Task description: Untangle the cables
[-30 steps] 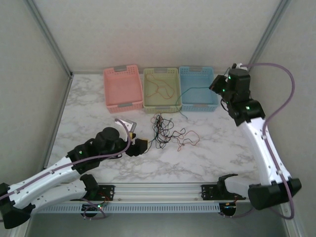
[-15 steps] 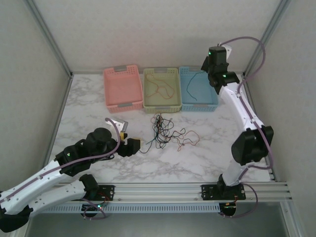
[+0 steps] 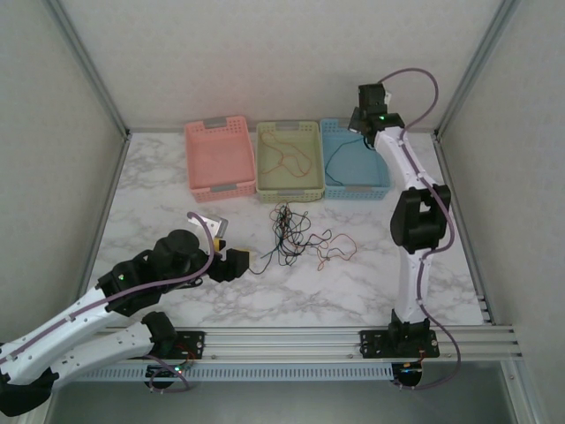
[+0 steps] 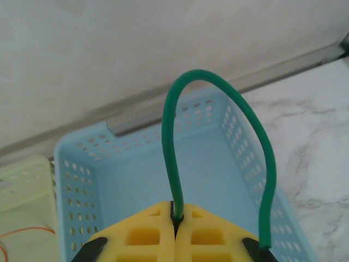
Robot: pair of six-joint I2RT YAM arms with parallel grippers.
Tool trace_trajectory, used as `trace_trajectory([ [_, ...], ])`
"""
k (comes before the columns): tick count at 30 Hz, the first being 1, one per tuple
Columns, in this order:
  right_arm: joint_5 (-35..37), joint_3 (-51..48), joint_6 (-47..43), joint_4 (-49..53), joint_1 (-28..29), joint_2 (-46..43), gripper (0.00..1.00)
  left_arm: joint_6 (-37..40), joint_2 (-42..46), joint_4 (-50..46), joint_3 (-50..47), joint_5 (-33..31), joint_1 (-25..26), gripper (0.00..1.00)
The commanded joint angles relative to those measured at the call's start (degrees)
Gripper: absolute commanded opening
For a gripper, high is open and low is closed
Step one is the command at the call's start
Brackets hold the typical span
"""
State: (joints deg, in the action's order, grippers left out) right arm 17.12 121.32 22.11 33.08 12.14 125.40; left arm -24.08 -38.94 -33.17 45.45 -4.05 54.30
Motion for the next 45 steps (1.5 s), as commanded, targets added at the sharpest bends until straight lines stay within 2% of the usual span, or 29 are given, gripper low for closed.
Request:
trace_trajectory([
  [1, -5.17, 5.39, 2.14, 6.28, -0.67, 4.06, 0.03, -0.21, 0.40, -0.67, 0.78, -1.40, 0.36, 0.82],
  [4, -8.48, 9.28, 2.99, 9.22, -1.75, 7.68, 0.25, -0.24, 0.27, -0.50, 0.79, -0.83, 0.34, 0.82],
  [6, -9.97, 11.49, 2.61, 10.62, -2.04, 9.14, 0.34, -0.20, 0.27, -0.49, 0.69, -0.89, 0.36, 0.82],
  [9, -12.01, 13.36, 2.37, 11.77, -2.28, 9.99, 0.43, -0.20, 0.03, -0.43, 0.69, -0.70, 0.36, 0.82],
  [12, -12.80, 14.95, 2.48, 13.28, -2.58, 10.21, 0.48, -0.11, -0.40, -0.27, 0.69, -0.77, 0.36, 0.82],
  [19, -17.19, 16.32, 3.16, 14.65, -3.42, 8.35, 0.49, -0.21, -1.03, 0.60, 0.17, -0.70, 0.36, 0.82],
  [25, -15.67, 17.29, 2.79, 15.55, -4.20, 8.31, 0.49, -0.27, -1.58, 0.89, 0.10, -0.44, 0.36, 0.82],
  [30, -15.69, 17.89, 5.34, 15.62, -5.74, 11.54, 0.49, -0.55, -1.27, 0.74, 0.04, -0.34, 0.36, 0.82],
  [36, -11.43, 25.63, 5.53, 18.08, -6.55, 19.70, 0.49, -0.54, -2.26, 0.78, 0.10, 0.25, 0.36, 0.83],
  [45, -10.20, 31.86, 8.15, 13.87, -6.85, 27.39, 0.46, -0.47, -3.50, 1.21, 0.01, 0.63, 0.36, 0.82],
])
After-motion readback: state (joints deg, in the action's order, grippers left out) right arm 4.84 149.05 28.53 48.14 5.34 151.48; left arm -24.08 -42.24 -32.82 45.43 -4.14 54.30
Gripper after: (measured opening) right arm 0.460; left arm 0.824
